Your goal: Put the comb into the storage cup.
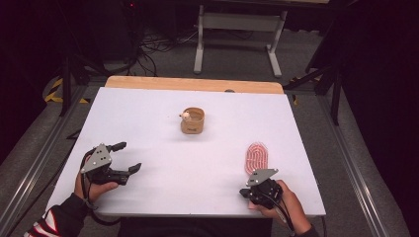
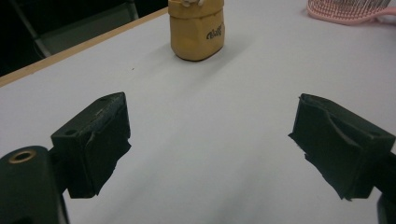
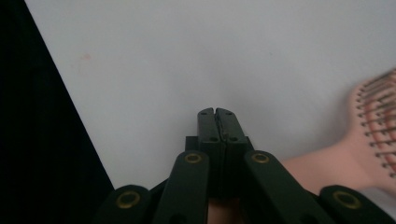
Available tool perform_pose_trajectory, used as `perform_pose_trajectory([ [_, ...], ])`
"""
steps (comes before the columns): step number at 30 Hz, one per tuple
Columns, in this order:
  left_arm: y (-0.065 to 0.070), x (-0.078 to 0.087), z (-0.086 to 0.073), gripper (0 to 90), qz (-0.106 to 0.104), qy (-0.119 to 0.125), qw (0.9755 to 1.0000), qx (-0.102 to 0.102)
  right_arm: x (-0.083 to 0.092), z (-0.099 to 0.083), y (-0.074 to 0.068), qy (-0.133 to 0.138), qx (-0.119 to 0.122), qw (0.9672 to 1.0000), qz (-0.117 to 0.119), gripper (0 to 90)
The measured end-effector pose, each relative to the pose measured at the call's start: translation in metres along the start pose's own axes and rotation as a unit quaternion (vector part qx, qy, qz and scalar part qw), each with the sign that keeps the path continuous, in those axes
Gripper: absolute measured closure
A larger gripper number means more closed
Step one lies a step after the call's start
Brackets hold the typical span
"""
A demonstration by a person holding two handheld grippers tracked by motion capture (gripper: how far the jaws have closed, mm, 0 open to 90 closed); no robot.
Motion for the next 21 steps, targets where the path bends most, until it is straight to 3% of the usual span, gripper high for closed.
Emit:
perform_pose_trajectory([
  [6,0.0,0.001,0.001,12.6,-0.007,0.005,0.9999,0.006,0.016,-0.018,0.016,-0.011,-0.028,0.9973,-0.067,90.0],
  [10,0.001,0.001,0.001,12.6,-0.006,0.004,1.0,0.005,0.021,-0.025,0.025,-0.006,-0.049,0.9956,-0.08,90.0],
  [16,0.002,0.002,0.002,12.7,-0.004,0.003,1.0,-0.002,0.023,-0.027,0.03,0.003,-0.058,0.9935,-0.098,88.5],
  [18,0.003,0.004,0.002,12.7,-0.001,0.004,1.0,-0.008,0.028,-0.026,0.028,0.026,-0.066,0.9941,-0.082,84.1],
  [21,0.004,0.008,0.002,12.5,0.002,0.007,0.9999,-0.016,0.041,-0.026,0.026,0.059,-0.083,0.99,-0.098,74.7],
])
Point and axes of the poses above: each handheld gripper's, and its own axes: x roughly backward along the jaws, z roughly out of its top, y roughly to its right, the point moved 1 cm from there along -x, roughly forward along the jaws, and after that the axes turned 8 degrees about z, right-handed, at the moved point
